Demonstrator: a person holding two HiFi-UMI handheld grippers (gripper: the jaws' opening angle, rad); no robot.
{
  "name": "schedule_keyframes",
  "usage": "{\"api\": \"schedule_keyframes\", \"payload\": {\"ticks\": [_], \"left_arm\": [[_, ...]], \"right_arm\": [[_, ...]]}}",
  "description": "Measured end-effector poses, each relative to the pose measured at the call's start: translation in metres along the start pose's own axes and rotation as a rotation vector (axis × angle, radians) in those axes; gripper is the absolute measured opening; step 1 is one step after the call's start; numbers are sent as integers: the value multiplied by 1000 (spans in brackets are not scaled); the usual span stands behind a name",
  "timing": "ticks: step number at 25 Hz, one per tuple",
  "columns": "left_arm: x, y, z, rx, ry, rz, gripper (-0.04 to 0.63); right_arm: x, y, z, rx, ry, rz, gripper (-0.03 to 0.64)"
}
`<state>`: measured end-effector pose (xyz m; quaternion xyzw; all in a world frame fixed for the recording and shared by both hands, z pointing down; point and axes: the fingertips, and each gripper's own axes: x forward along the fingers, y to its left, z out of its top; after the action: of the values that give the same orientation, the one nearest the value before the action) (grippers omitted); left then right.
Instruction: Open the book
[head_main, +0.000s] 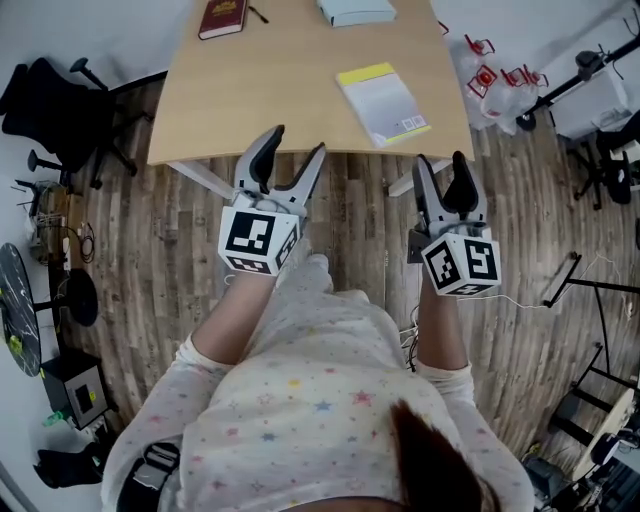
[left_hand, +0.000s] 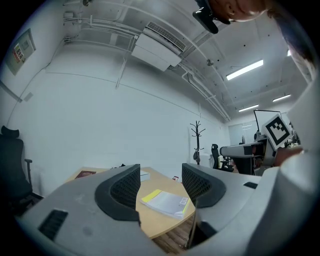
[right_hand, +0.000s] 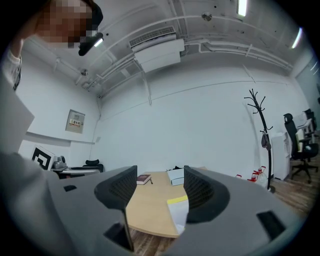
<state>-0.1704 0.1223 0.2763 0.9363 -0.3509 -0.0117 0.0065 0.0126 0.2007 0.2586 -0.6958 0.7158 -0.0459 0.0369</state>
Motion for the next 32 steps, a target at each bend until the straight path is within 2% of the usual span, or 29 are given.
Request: {"api": "schedule_keyframes", "payload": {"ticks": [6, 12, 18, 26, 32], "left_arm": [[24, 20, -6, -14, 13, -13, 238], [42, 32, -17, -28, 36, 16, 238], [78, 46, -19, -31, 36, 76, 238], [152, 50, -13, -26, 25, 182, 238], [183, 50, -12, -13, 27, 267, 238]], "right_arm": [[28, -2, -6, 1, 24, -10, 273], [50, -13, -12, 2, 47, 13, 273], [92, -34, -10, 0, 55, 78, 273], [159, -94, 5, 5, 65, 190, 273], [196, -124, 5, 20, 80, 278, 273]]}}
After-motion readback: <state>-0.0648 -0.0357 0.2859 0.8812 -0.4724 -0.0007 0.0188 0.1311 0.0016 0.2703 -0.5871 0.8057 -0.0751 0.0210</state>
